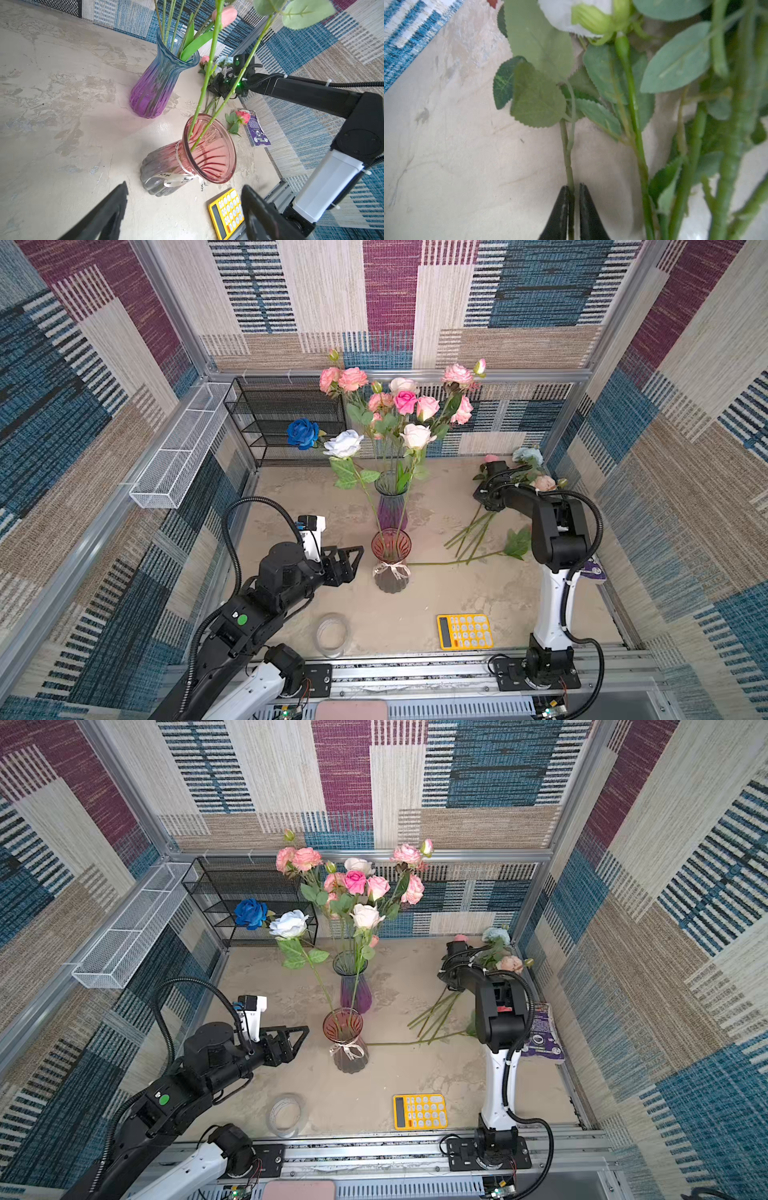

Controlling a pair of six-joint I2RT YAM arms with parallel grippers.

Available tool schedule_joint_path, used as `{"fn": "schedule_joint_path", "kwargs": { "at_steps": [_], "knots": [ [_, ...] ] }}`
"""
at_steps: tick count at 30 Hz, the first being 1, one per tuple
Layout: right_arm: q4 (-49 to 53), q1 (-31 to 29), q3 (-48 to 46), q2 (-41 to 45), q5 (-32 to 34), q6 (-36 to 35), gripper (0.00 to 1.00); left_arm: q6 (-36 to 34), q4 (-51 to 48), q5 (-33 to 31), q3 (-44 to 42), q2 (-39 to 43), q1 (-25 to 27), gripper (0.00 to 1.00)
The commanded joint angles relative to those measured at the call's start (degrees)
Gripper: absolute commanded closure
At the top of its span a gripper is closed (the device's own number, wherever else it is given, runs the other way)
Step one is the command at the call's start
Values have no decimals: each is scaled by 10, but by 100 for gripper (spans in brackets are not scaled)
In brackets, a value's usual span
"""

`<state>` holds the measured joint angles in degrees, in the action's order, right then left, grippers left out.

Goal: Arrange the flowers into the vase
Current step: 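Close the right gripper on a pink rose stem and lift it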

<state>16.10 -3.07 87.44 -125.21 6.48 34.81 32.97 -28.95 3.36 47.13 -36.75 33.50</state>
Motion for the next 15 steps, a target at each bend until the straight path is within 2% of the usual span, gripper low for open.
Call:
{"fn": "schedule_joint_path", "kwargs": {
  "at_steps": [1,4,10,15],
  "knots": [
    [-6,-1,-21,4,-47,-23,93,-17,12,1,3,1,-2,13],
    [-59,-2,-54,30,-67,-35,100,-17,9,-2,4,0,-1,13],
    [-232,-5,-158,126,-122,-53,100,-16,8,-7,3,-1,-1,14],
    [-323,-23,-206,206,-119,-60,100,-14,10,-7,8,-2,-1,14]
  ]
}}
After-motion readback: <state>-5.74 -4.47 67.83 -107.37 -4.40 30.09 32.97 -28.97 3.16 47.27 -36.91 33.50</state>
